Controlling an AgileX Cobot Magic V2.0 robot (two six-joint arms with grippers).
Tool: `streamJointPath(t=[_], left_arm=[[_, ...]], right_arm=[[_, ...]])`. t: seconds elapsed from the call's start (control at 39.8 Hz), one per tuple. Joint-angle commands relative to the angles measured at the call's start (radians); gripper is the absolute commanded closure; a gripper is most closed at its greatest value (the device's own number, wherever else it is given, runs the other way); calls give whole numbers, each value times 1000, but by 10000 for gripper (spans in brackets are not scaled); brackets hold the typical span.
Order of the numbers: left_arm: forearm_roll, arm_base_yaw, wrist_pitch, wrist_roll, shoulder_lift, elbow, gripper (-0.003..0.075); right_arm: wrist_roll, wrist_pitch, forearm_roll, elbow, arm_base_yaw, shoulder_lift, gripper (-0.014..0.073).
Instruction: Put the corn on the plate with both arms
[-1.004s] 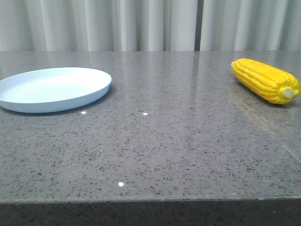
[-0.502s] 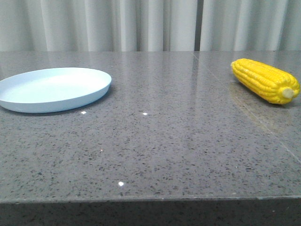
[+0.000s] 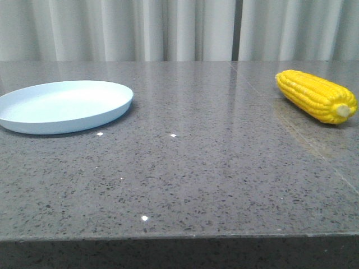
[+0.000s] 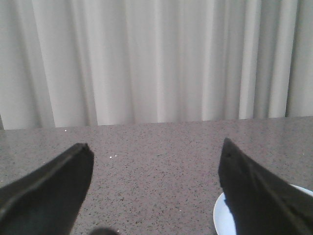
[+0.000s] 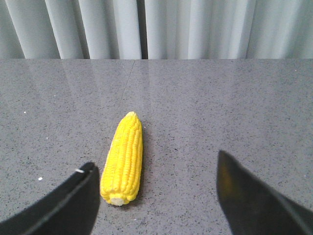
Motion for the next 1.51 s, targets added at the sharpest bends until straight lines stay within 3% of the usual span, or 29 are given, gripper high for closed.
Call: streamJointPath(t=[0.0, 0.23, 0.4, 0.63, 0.88, 1.03, 1.31, 1.48], left_arm=[[0, -2, -89, 0, 13, -37, 154], [-17, -2, -81, 0, 26, -43, 154], [-46, -41, -32, 0, 162, -136, 154], [-46, -163, 243, 0, 435, -356, 155], [-51, -171, 591, 0, 732, -610, 156], [-97, -171, 734, 0, 902, -726, 156], [-152, -171, 768, 0, 1111, -789, 159], [-154, -171, 745, 0, 1165, -790, 301]], right_arm=[[-11, -84, 0, -36, -1, 12, 22], [-11, -84, 0, -36, -1, 12, 22], [-11, -84, 0, -36, -1, 12, 22], [-11, -84, 0, -36, -1, 12, 22], [-11, -84, 0, -36, -1, 12, 22], [-11, -84, 0, -36, -1, 12, 22], [-11, -84, 0, -36, -1, 12, 22], [-11, -84, 0, -36, -1, 12, 22]])
